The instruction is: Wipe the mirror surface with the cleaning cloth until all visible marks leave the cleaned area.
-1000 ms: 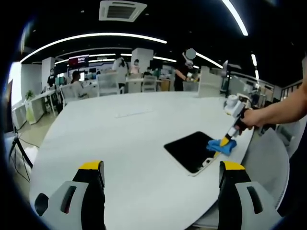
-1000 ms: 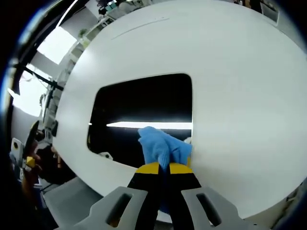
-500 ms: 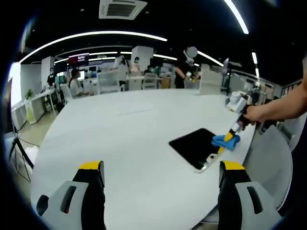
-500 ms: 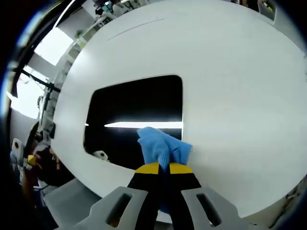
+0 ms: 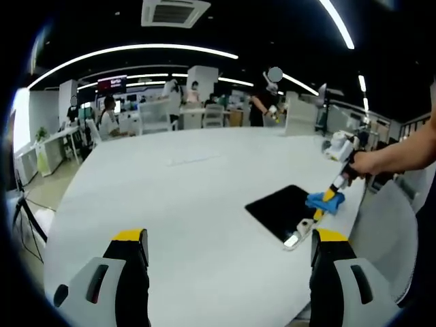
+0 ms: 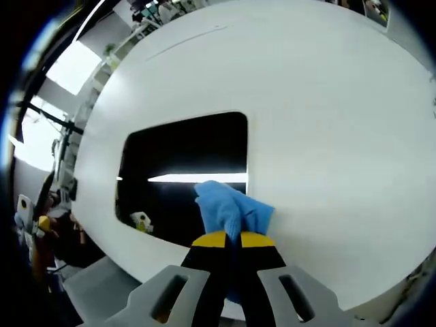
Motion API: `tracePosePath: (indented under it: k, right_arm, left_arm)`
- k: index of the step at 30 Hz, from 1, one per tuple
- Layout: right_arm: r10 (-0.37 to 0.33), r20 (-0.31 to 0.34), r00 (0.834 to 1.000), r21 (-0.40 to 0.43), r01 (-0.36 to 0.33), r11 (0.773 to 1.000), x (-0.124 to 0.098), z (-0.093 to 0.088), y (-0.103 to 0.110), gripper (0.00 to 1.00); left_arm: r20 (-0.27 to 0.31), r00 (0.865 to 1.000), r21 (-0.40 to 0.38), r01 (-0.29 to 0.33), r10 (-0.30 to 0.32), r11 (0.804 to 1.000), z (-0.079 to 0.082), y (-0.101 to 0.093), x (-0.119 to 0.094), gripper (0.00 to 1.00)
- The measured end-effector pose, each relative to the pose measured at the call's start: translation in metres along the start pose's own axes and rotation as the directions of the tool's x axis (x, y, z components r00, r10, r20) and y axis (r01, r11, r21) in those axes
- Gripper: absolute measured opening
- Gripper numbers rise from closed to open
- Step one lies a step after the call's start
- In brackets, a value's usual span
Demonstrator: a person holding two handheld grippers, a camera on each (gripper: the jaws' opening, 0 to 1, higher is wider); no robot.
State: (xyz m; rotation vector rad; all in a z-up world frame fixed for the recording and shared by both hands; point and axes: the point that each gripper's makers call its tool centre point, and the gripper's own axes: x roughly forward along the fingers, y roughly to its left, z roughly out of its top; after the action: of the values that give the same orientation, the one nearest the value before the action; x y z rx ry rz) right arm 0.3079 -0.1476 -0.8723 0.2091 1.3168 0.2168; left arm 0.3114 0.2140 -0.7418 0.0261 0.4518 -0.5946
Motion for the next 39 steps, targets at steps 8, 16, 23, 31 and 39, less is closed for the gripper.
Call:
tracePosePath:
  k: [8,16,23,31,39]
  right_arm:
    - [-0.014,0.004,1.000,-0.014,0.014,1.000,0.001,0.006,0.001,0.00]
    - [-0.030,0.011,1.000,-0.026,0.030,0.999,0.001,0.016,0.005,0.00]
    - [-0.038,0.016,0.999,-0.054,0.039,0.998,0.006,0.032,0.003,0.00]
    - [-0.035,0.019,0.999,-0.066,0.036,0.997,0.011,0.046,0.002,0.00]
    - [-0.032,0.022,0.999,-0.087,0.034,0.996,0.015,0.060,0.002,0.00]
  left_arm:
    - [-0.002,1.000,-0.013,0.004,-0.004,1.000,-0.002,0.000,0.005,1.00]
    - [-0.002,1.000,-0.013,0.005,-0.005,1.000,-0.003,0.002,0.006,1.00]
    - [0.000,1.000,-0.016,-0.006,0.006,1.000,-0.003,0.005,0.002,1.00]
    - [-0.001,1.000,-0.022,-0.028,0.028,0.999,-0.005,0.003,0.000,1.00]
    - [-0.002,0.999,-0.027,-0.041,0.041,0.999,-0.007,-0.006,-0.001,1.00]
